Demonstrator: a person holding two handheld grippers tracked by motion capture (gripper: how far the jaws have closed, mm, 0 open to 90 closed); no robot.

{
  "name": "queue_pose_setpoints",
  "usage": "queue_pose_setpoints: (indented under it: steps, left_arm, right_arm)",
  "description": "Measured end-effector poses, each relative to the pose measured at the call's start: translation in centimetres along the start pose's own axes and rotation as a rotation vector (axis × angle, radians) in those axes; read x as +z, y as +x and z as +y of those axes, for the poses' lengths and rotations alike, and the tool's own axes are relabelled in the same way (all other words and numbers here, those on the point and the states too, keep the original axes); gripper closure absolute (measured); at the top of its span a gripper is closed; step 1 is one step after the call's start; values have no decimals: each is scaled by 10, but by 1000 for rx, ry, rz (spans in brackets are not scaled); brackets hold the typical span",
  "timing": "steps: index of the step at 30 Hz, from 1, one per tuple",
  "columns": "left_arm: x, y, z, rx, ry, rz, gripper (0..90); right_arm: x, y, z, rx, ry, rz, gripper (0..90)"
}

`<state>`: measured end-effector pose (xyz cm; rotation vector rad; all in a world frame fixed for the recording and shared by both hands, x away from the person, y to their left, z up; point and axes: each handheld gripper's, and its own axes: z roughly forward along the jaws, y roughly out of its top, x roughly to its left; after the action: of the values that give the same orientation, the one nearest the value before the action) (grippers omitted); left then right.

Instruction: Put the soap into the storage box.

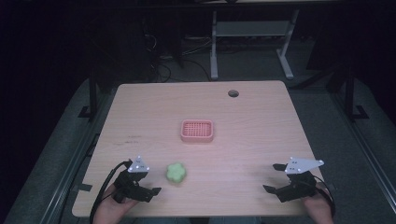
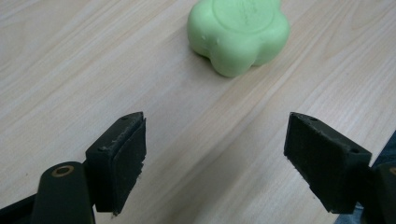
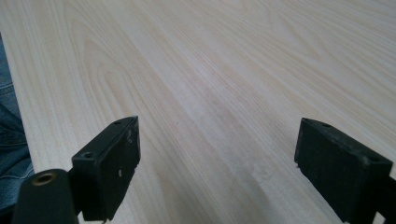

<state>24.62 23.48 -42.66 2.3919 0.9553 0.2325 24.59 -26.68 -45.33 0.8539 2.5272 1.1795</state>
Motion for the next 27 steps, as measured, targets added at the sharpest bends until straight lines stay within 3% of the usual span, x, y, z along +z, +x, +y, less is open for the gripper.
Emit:
queue_pose_setpoints:
  steps: [5,13,20,27]
  left_arm:
    - [-1,-3,8,22,13,7,205]
    - [2,-5,21,5,31,-24,193]
    - [8,-9,35,20,71,-16,186]
    - [10,-12,47,26,74,-11,187]
  right_arm:
    - [0,-1,-1,-8,-2,-1,137]
    - [0,1,0,3,4,2,138]
    - [1,0,0,-2,1,2,138]
    - [0,0,0,-6,-3,4,138]
